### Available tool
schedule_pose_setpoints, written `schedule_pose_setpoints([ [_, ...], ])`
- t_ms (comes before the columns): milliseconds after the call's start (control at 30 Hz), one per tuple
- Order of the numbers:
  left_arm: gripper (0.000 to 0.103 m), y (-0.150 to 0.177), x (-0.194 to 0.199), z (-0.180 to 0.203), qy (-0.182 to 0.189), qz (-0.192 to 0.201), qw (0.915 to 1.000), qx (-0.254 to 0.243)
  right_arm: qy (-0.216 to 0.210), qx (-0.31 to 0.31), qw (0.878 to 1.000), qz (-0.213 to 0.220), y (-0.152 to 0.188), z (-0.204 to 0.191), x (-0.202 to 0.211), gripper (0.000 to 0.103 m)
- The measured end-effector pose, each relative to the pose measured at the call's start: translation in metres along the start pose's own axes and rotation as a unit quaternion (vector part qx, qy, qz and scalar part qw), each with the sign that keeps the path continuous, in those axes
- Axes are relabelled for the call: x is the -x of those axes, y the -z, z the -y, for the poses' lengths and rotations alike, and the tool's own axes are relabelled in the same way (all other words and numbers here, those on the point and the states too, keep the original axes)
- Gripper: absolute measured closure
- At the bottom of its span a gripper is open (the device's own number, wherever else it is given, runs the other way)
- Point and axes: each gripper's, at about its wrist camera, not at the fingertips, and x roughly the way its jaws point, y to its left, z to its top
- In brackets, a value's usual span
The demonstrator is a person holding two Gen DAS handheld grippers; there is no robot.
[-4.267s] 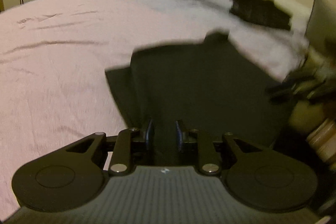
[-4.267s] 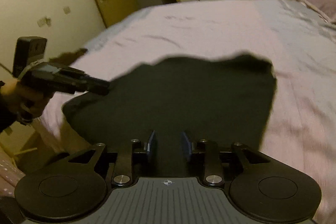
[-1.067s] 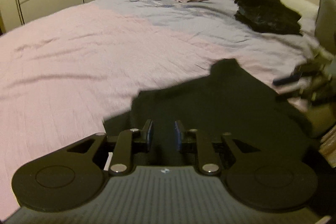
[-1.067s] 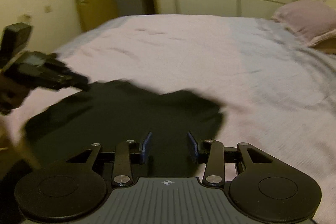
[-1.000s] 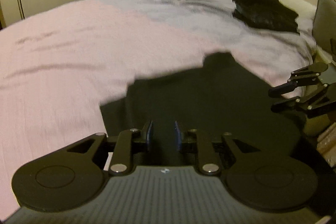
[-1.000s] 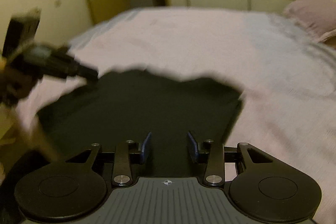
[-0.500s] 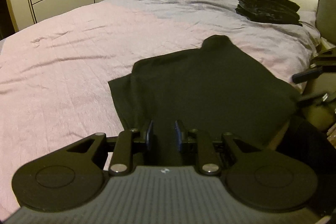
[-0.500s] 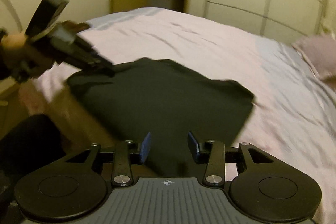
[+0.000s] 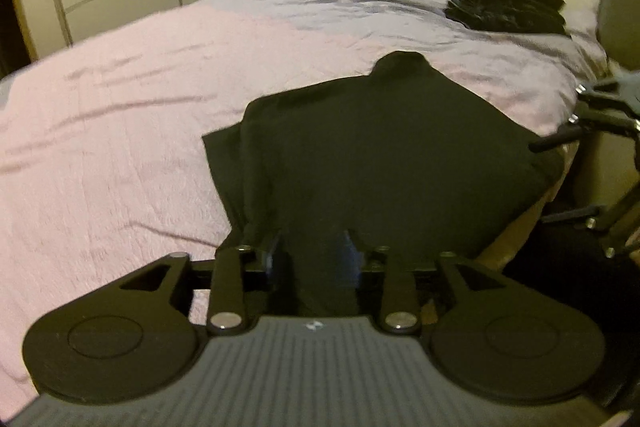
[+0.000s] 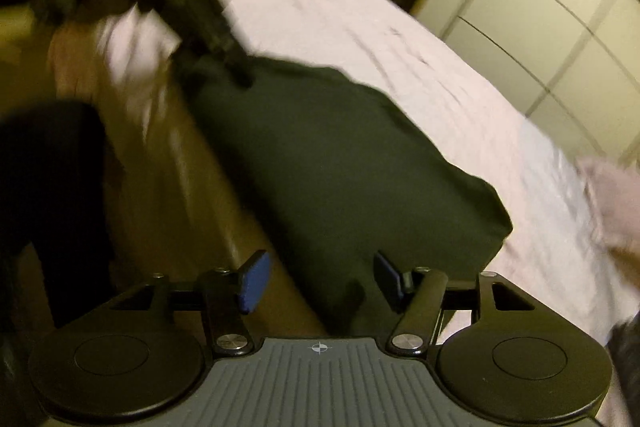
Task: Fold clothes
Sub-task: 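Lift the sweater with both grippers and fold it toward the other gripper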
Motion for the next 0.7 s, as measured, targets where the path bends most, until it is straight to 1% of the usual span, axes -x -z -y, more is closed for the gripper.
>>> schedule_pose_setpoints([
  [100, 0.067, 0.003, 0.008, 0.019, -0.007, 0.014, 0.9982, -0.058, 0.011, 0.040, 0.999, -0.011, -0.001, -0.005, -0.013, 0.042],
  [200, 0.057, 0.006, 0.014, 0.041, -0.008, 0.032, 0.9914, -0.127, 0.023, 0.079, 0.996, -0.021, -0.002, -0.010, -0.026, 0.043],
  [233, 0.052, 0.007, 0.015, 0.049, -0.007, 0.036, 0.9874, -0.154, 0.027, 0.093, 0.995, -0.025, -0.003, -0.012, -0.030, 0.046],
  [267, 0.049, 0.009, 0.016, 0.058, -0.007, 0.038, 0.9821, -0.184, 0.030, 0.106, 0.994, -0.028, -0.003, -0.013, -0.034, 0.053],
  [300, 0.045, 0.012, 0.017, 0.067, -0.010, 0.043, 0.9747, -0.219, 0.034, 0.119, 0.992, -0.032, -0.003, -0.015, -0.039, 0.060],
  [333, 0.040, 0.014, 0.016, 0.075, -0.015, 0.047, 0.9676, -0.247, 0.035, 0.125, 0.991, -0.033, -0.004, -0.014, -0.041, 0.064],
  [367, 0.038, 0.016, 0.011, 0.081, -0.026, 0.046, 0.9606, -0.273, 0.028, 0.111, 0.993, -0.030, -0.007, -0.007, -0.037, 0.068],
  [433, 0.038, 0.020, 0.000, 0.093, -0.050, 0.043, 0.9442, -0.323, 0.021, 0.099, 0.995, -0.024, -0.011, 0.003, -0.028, 0.070],
  [467, 0.038, 0.022, -0.005, 0.099, -0.061, 0.042, 0.9349, -0.347, 0.022, 0.097, 0.995, -0.020, -0.014, 0.007, -0.024, 0.074],
  [567, 0.038, 0.024, -0.031, 0.111, -0.109, 0.018, 0.9002, -0.421, 0.044, 0.090, 0.995, -0.001, -0.023, 0.015, -0.011, 0.075],
  [600, 0.039, 0.022, -0.037, 0.112, -0.117, 0.013, 0.8947, -0.431, 0.050, 0.087, 0.995, 0.004, -0.025, 0.017, -0.007, 0.075],
  [667, 0.046, 0.018, -0.049, 0.113, -0.133, 0.001, 0.8847, -0.447, 0.058, 0.089, 0.994, 0.009, -0.027, 0.020, -0.005, 0.075],
  [700, 0.059, 0.014, -0.053, 0.111, -0.137, -0.003, 0.8850, -0.445, 0.057, 0.092, 0.994, 0.009, -0.026, 0.019, -0.006, 0.075],
])
